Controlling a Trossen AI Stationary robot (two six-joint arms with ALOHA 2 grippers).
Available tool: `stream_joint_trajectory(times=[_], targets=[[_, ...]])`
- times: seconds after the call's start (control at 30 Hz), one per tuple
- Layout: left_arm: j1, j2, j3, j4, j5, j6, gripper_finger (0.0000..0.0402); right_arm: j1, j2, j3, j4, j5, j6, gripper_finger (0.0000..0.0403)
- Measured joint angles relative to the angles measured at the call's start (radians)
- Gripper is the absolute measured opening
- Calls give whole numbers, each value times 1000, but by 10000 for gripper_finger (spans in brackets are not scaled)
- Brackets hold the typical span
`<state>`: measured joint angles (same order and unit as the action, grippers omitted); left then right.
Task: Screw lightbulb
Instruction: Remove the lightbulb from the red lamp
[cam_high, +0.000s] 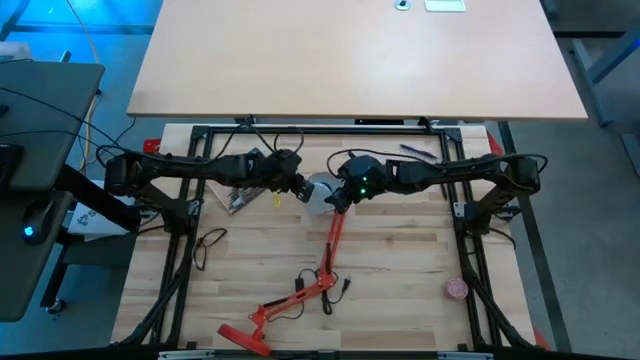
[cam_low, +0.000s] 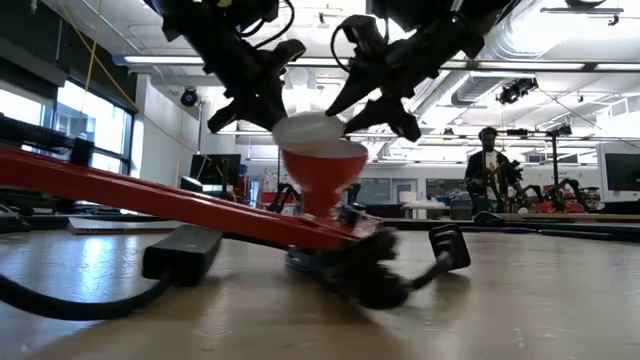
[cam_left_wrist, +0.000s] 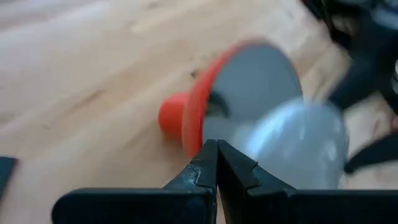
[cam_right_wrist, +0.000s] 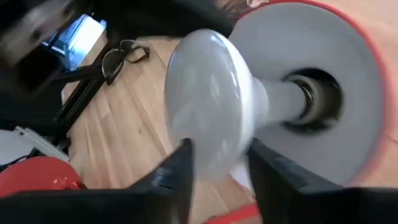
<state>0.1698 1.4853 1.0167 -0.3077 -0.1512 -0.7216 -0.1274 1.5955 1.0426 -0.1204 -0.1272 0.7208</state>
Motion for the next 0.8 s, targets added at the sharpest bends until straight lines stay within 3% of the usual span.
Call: stream_joint_trajectory(times=[0.2,0.37,0.6,0.8], targets=[[37,-5,10,95,10,-2,0,32,3,4,29,89,63,73],[64,-4,10,270,13,71,0,60,5,4,50,157,118,7],[159,-83,7,212,9,172,0,77,0,3,31,185,166,0],[230,-229,7,71,16,236,0,41,-57,4,-10,189,68,1]])
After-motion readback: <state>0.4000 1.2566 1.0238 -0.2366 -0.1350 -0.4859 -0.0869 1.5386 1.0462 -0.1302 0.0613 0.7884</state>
